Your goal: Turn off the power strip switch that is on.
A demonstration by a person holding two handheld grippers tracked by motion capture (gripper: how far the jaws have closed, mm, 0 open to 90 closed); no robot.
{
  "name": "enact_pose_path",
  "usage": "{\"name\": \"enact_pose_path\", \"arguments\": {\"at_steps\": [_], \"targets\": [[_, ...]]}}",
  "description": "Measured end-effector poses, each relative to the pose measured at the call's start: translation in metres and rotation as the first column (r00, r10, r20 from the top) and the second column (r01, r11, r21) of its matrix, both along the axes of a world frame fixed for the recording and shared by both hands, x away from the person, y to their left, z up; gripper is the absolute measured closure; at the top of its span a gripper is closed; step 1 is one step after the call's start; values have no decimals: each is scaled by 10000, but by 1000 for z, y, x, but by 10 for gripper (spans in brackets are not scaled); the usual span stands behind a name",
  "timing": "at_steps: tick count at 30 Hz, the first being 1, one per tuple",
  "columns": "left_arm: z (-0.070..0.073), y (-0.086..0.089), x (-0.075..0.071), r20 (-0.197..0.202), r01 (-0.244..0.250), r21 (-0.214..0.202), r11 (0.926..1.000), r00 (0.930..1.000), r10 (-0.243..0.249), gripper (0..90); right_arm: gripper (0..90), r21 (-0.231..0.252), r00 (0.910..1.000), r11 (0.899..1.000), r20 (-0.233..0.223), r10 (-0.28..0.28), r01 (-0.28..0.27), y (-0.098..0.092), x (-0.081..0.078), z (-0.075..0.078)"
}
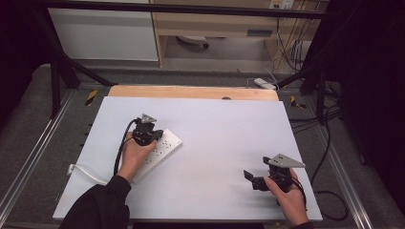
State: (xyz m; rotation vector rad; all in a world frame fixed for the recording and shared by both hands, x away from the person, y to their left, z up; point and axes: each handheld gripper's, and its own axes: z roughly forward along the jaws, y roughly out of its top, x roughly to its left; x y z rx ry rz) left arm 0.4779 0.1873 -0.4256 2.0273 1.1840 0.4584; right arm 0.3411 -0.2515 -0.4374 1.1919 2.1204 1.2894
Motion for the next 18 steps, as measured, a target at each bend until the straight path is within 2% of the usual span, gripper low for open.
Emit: {"name": "enact_pose_path", "arguments": {"at_steps": [18], "targets": [[0, -1, 0, -5, 59, 51, 10000, 10000, -59, 900, 38, -5, 10000, 10000, 11, -3, 3, 0, 0, 0]]}}
